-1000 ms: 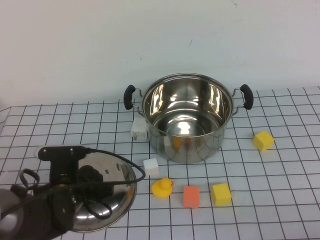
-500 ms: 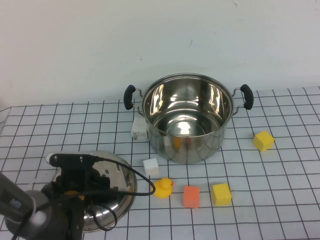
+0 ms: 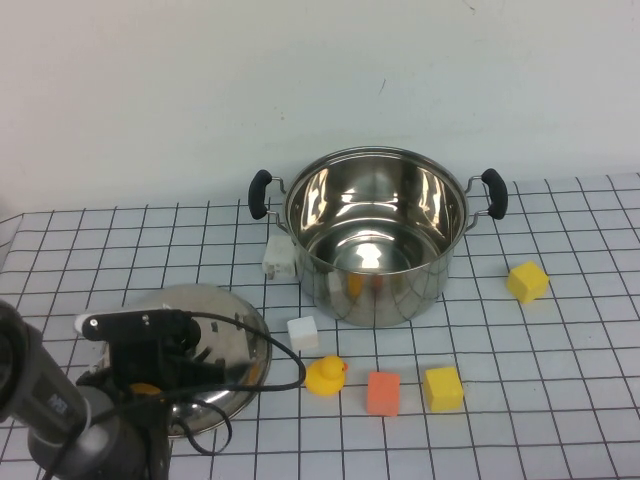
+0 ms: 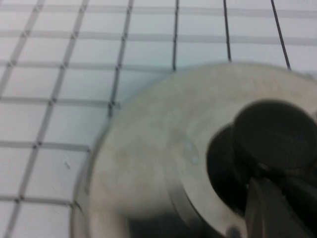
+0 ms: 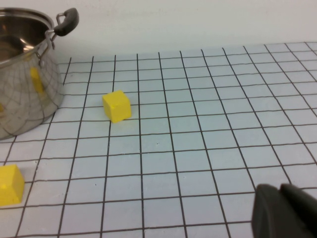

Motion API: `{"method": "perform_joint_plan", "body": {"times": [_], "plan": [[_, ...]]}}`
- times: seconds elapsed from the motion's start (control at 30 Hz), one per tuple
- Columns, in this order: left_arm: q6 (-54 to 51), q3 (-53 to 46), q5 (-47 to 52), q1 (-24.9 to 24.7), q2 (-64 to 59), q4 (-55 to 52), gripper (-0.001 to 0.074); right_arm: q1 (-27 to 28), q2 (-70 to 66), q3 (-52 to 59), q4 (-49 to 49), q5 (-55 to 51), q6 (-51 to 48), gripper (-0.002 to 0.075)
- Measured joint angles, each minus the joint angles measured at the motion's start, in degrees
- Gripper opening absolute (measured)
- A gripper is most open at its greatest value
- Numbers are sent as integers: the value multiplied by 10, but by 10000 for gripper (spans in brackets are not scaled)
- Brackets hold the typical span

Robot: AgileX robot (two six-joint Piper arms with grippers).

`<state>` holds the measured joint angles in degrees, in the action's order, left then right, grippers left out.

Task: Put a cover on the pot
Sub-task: Pick up the pot lid

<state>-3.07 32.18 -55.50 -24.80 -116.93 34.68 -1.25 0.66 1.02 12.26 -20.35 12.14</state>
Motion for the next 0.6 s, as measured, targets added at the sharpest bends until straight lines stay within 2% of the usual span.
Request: {"method": "perform_joint_plan", "body": {"times": [0.17,0.37,0.6], "plan": [[-51,0,-55,0,23,33,6,0,0,0,0,0,0,9],[-108,0,-71,0,105,87,1,0,0,0,0,0,0,9],[-81,0,40,-2,155,60,0,0,0,0,0,0,0,9]]}}
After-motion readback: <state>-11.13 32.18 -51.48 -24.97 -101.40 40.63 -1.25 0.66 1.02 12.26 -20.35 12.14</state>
